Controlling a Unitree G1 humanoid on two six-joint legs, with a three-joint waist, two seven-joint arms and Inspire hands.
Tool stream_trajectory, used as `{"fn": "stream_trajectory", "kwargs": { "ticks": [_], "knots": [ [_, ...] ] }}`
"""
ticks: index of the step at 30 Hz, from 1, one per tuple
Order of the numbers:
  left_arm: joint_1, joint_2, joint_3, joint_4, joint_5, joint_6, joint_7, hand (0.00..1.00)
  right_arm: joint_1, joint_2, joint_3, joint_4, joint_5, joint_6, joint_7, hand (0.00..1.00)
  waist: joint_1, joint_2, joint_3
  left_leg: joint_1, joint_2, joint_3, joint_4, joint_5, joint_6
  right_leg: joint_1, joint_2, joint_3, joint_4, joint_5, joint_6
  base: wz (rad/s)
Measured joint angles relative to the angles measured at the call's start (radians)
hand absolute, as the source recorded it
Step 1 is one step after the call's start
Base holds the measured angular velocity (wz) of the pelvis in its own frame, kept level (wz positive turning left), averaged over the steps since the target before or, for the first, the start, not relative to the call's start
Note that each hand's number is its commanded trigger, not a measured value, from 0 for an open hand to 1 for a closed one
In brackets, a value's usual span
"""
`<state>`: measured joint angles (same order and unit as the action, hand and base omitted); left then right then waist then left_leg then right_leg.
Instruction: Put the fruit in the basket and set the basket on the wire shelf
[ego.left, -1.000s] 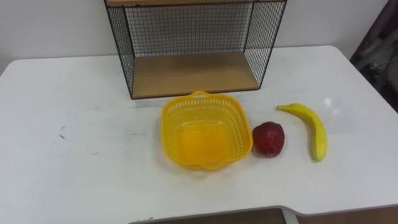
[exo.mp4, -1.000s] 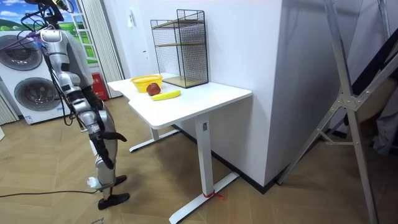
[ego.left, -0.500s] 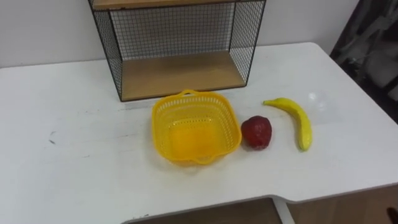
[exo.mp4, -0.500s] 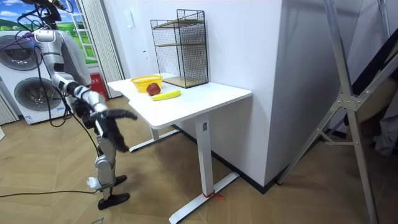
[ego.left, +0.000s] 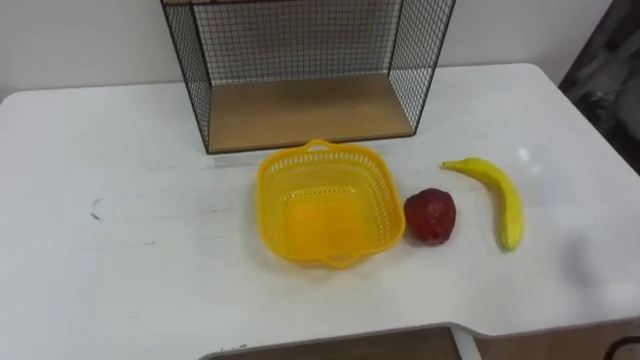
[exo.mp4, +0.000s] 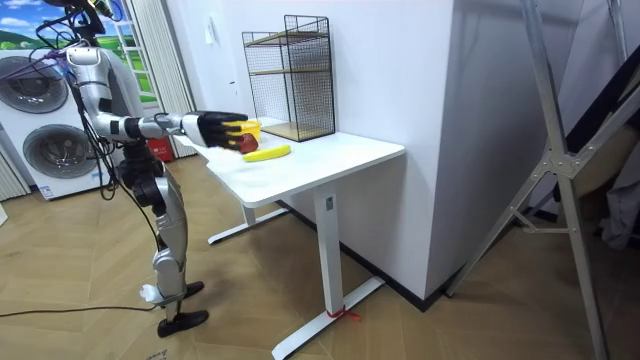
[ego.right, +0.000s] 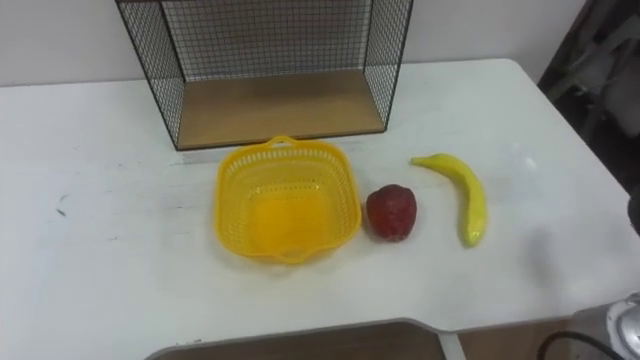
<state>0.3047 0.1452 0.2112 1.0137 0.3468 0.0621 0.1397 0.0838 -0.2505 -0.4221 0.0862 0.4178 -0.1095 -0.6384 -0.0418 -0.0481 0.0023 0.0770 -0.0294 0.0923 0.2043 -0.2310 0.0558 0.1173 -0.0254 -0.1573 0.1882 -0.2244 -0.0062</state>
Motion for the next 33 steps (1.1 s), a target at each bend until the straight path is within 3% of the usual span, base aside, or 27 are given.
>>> {"fn": "stream_trajectory", "kwargs": {
  "ticks": [6, 11, 14, 18, 24, 29, 33],
  "knots": [
    [-0.004, 0.001, 0.000, 0.000, 0.009, -0.007, -0.015, 0.00, -0.008, -0.104, 0.125, -0.032, -0.032, 0.004, 0.183, 0.00, 0.018, -0.013, 0.0037, 0.002, 0.002, 0.007, -0.014, 0.000, 0.000, 0.001, 0.001, 0.004, 0.005, 0.000, -0.001, -0.03],
    [-0.002, 0.005, 0.000, 0.001, 0.009, -0.018, -0.015, 0.00, -0.029, -0.107, 0.142, -0.014, -0.080, 0.021, 0.318, 0.00, 0.026, -0.041, 0.0104, 0.001, 0.001, 0.003, -0.005, 0.000, 0.000, 0.007, -0.001, -0.010, -0.003, 0.001, -0.001, 0.06],
    [-0.001, 0.005, -0.003, 0.017, 0.009, -0.018, -0.015, 0.00, -0.039, -0.107, 0.168, -0.010, -0.128, 0.025, 0.386, 0.00, 0.032, -0.052, 0.0092, -0.003, 0.001, 0.002, -0.004, 0.000, 0.000, 0.004, -0.002, -0.012, -0.004, 0.001, 0.000, 0.01],
    [-0.003, 0.018, -0.002, 0.021, 0.009, -0.019, -0.021, 0.00, -0.047, -0.108, 0.201, 0.024, -0.220, 0.025, 0.468, 0.00, 0.049, -0.050, 0.0012, 0.000, 0.000, -0.002, -0.001, 0.000, 0.000, 0.005, -0.006, -0.015, -0.005, 0.001, 0.000, 0.01],
    [-0.003, 0.024, -0.003, 0.022, 0.010, -0.019, -0.023, 0.00, -0.047, -0.108, 0.239, 0.037, -0.310, 0.025, 0.577, 0.00, 0.050, -0.033, -0.0024, -0.001, 0.000, -0.014, 0.000, 0.000, 0.000, 0.011, -0.008, -0.022, -0.005, 0.001, 0.000, 0.05],
    [0.000, 0.024, -0.009, 0.023, 0.010, -0.019, -0.032, 0.00, -0.047, -0.108, 0.244, 0.045, -0.366, 0.027, 0.635, 0.00, 0.050, -0.033, -0.0025, -0.001, 0.000, -0.014, 0.004, 0.000, 0.000, 0.016, -0.008, -0.023, -0.003, 0.001, 0.000, 0.00],
    [-0.003, 0.026, -0.010, 0.022, 0.011, -0.019, -0.043, 0.00, -0.046, -0.108, 0.244, 0.045, -0.405, 0.027, 0.668, 0.00, 0.050, -0.045, -0.0006, -0.005, 0.000, -0.014, 0.008, 0.000, 0.000, 0.015, -0.007, -0.024, -0.001, 0.001, -0.001, 0.00]
  ]
}}
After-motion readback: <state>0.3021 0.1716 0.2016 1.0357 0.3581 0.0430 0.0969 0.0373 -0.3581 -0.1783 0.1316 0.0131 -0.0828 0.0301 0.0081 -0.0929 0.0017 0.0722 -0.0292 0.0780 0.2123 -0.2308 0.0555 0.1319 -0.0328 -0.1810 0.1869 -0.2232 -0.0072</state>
